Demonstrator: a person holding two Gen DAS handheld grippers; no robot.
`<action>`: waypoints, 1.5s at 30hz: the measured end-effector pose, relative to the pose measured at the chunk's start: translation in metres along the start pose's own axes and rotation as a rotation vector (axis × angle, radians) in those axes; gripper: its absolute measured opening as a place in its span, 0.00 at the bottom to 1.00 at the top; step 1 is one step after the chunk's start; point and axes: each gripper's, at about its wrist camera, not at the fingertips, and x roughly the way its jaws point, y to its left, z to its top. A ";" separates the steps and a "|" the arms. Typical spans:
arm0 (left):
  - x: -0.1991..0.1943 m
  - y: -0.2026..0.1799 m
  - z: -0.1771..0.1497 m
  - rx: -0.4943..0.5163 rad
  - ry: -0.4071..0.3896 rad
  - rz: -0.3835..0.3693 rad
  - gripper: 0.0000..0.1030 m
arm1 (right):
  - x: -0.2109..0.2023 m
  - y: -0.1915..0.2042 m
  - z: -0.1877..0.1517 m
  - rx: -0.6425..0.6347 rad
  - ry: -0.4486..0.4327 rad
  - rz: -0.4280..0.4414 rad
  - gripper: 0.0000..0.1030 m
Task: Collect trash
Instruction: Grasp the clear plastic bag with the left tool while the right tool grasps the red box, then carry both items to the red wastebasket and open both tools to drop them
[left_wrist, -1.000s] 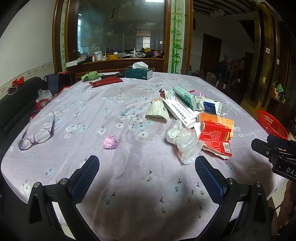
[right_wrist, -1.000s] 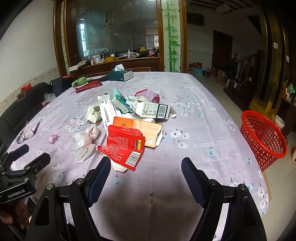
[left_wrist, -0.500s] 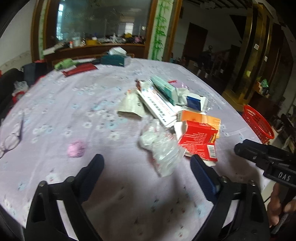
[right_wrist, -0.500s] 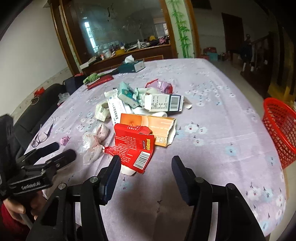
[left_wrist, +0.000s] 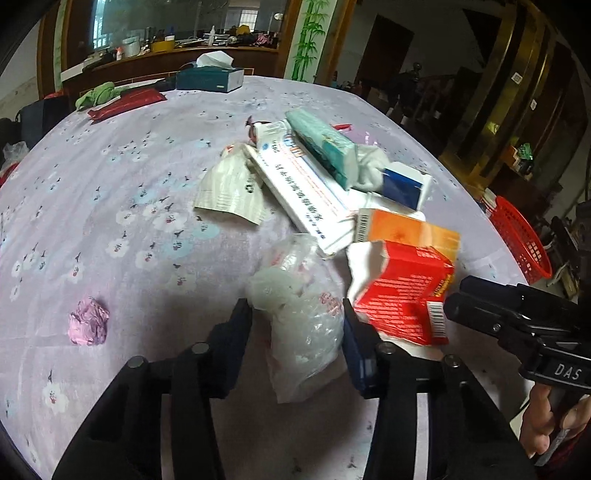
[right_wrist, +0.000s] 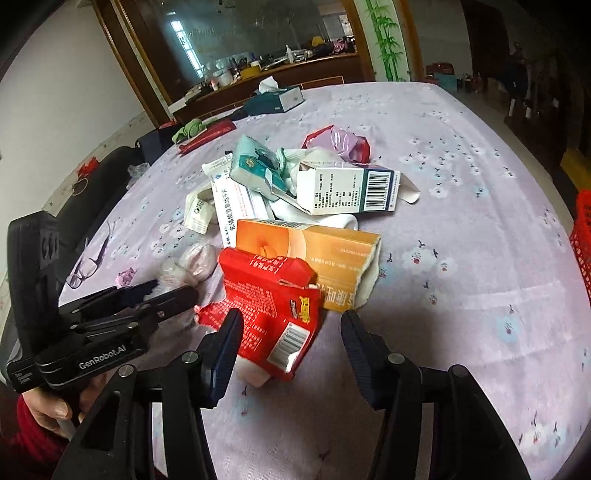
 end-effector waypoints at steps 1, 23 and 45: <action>-0.001 0.003 0.000 -0.006 0.000 -0.009 0.41 | 0.004 0.000 0.001 0.003 0.012 0.002 0.56; -0.027 0.028 -0.013 -0.031 -0.083 0.019 0.40 | 0.010 0.032 -0.007 -0.043 0.043 0.144 0.15; -0.040 -0.123 0.032 0.249 -0.109 -0.193 0.40 | -0.164 -0.119 -0.012 0.308 -0.341 -0.206 0.10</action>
